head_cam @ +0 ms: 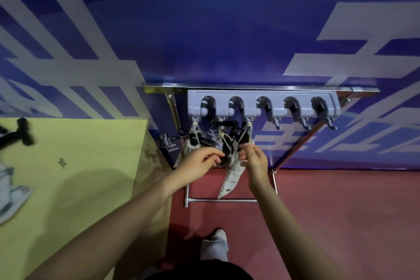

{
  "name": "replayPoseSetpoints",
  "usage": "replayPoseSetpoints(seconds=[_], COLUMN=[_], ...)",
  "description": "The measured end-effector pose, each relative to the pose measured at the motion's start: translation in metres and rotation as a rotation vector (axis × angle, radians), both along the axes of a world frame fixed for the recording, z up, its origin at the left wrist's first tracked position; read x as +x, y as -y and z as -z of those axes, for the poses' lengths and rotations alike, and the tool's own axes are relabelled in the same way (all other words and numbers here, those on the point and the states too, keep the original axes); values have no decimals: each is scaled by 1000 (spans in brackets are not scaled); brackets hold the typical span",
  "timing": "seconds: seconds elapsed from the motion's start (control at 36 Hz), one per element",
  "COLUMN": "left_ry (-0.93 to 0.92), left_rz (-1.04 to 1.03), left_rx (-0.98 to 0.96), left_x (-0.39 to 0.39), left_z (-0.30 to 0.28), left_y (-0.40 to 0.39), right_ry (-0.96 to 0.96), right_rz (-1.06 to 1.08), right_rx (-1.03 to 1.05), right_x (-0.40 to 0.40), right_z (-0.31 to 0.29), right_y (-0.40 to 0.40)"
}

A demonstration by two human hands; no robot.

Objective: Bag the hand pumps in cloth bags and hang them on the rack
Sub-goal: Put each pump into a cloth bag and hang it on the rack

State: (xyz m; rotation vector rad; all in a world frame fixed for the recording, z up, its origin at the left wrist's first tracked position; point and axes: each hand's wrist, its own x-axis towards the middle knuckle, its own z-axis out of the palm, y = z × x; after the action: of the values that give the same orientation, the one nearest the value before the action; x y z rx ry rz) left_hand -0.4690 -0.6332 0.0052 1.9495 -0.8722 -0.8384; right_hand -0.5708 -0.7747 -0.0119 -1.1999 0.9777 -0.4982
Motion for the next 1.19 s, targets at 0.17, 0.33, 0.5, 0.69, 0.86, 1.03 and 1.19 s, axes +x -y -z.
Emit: replayPoseSetpoints(seconds=[0.17, 0.33, 0.5, 0.69, 0.86, 1.03, 1.19], left_ry=[-94, -214, -275, -298, -313, -300, -105], left_rz=[-85, -316, -497, -646, -797, -921, -908], left_rx=[-22, -141, -122, 84, 169, 209, 267], left_x=[16, 43, 82, 131, 157, 158, 172], left_z=[5, -3, -9, -2, 5, 11, 14], left_y=[-84, -197, -330, -441, -508, -547, -579], right_ry=[62, 65, -40, -145, -182, -224, -249], right_rz=[-88, -150, -334, -623, -820, -884, -799], right_rx=[163, 147, 58, 99, 59, 35, 133], right_x=[32, 70, 113, 147, 178, 197, 212], right_z=[-2, -8, -11, -25, -33, -28, -22], right_y=[-89, -197, -316, -415, -448, -455, -477])
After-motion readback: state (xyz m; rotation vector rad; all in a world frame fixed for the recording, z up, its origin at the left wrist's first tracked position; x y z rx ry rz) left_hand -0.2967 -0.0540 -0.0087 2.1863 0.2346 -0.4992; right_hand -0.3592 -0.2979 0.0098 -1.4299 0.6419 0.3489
